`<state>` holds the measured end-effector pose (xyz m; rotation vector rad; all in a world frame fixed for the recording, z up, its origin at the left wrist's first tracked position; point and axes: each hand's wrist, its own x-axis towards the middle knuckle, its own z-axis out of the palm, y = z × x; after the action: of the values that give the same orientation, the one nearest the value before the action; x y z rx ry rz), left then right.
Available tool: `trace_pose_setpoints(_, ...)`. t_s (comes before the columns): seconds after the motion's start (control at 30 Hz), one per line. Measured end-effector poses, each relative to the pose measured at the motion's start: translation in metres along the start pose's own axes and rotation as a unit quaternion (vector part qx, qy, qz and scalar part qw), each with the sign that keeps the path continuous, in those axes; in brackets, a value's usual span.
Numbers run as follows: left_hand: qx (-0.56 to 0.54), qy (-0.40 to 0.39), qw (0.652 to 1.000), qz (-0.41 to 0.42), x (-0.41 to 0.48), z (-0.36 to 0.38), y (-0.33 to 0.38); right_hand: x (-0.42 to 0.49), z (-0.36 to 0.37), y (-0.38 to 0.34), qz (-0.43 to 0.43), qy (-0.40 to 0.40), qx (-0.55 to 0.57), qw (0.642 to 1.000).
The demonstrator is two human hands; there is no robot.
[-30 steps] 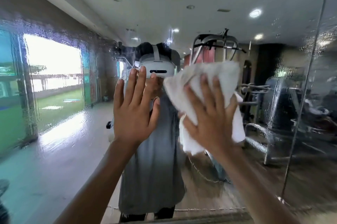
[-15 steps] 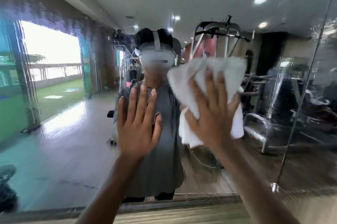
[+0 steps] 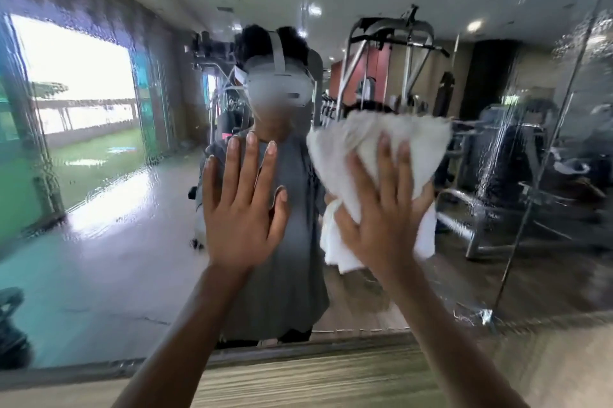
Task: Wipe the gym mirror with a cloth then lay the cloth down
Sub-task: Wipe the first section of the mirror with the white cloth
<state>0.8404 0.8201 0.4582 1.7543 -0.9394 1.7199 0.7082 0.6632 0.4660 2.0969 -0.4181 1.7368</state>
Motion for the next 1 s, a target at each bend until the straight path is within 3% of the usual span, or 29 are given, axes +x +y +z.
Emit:
trace_pose_setpoints(0.07,-0.003,0.004,1.000,-0.005,0.000,0.000,0.001,-0.034,-0.002,0.022,-0.089,-0.028,-0.019,0.995)
trace_pose_setpoints(0.1,-0.004,0.004,1.000,-0.008,0.000,0.000,0.002,-0.043,-0.004,0.036,-0.090,-0.035,-0.019,0.995)
trace_pose_setpoints(0.27,0.002,0.003,1.000,-0.014,0.000,0.001,0.004,0.010,-0.006,0.047,0.163,0.009,0.032,0.986)
trace_pose_setpoints(0.33,0.001,0.003,1.000,-0.010,-0.001,0.001,0.003,0.033,-0.004,0.021,0.206,0.036,0.036,0.977)
trace_pose_setpoints(0.43,0.007,0.006,1.000,-0.001,0.000,-0.001,0.001,0.015,-0.001,-0.010,0.075,0.016,0.025,0.997)
trace_pose_setpoints(0.5,0.004,0.008,1.000,0.000,0.001,-0.001,0.001,-0.022,0.000,-0.004,-0.055,-0.019,-0.004,0.998)
trace_pose_setpoints(0.57,0.006,0.008,1.000,-0.004,0.001,-0.001,0.002,-0.054,0.000,0.022,-0.113,-0.037,-0.024,0.993)
trace_pose_setpoints(0.63,0.010,0.004,1.000,-0.007,-0.001,-0.001,0.003,-0.063,-0.002,0.050,-0.060,-0.044,-0.015,0.997)
trace_pose_setpoints(0.7,0.012,0.003,1.000,-0.008,0.000,-0.001,0.003,-0.044,-0.003,0.064,0.069,-0.028,0.003,0.997)
trace_pose_setpoints(0.77,0.007,0.003,1.000,-0.015,0.000,-0.001,0.005,-0.007,-0.003,0.054,0.203,0.006,0.035,0.978)
trace_pose_setpoints(0.83,0.004,0.000,0.999,-0.032,-0.007,0.000,0.008,0.016,-0.002,0.022,0.249,0.025,0.062,0.966)
trace_pose_setpoints(0.87,0.002,-0.005,0.999,-0.043,-0.017,0.000,0.010,0.014,-0.001,0.005,0.219,0.022,0.061,0.974)
trace_pose_setpoints(1.0,0.009,-0.017,0.999,-0.043,-0.069,-0.001,0.009,-0.057,0.008,-0.009,-0.052,-0.028,-0.009,0.998)
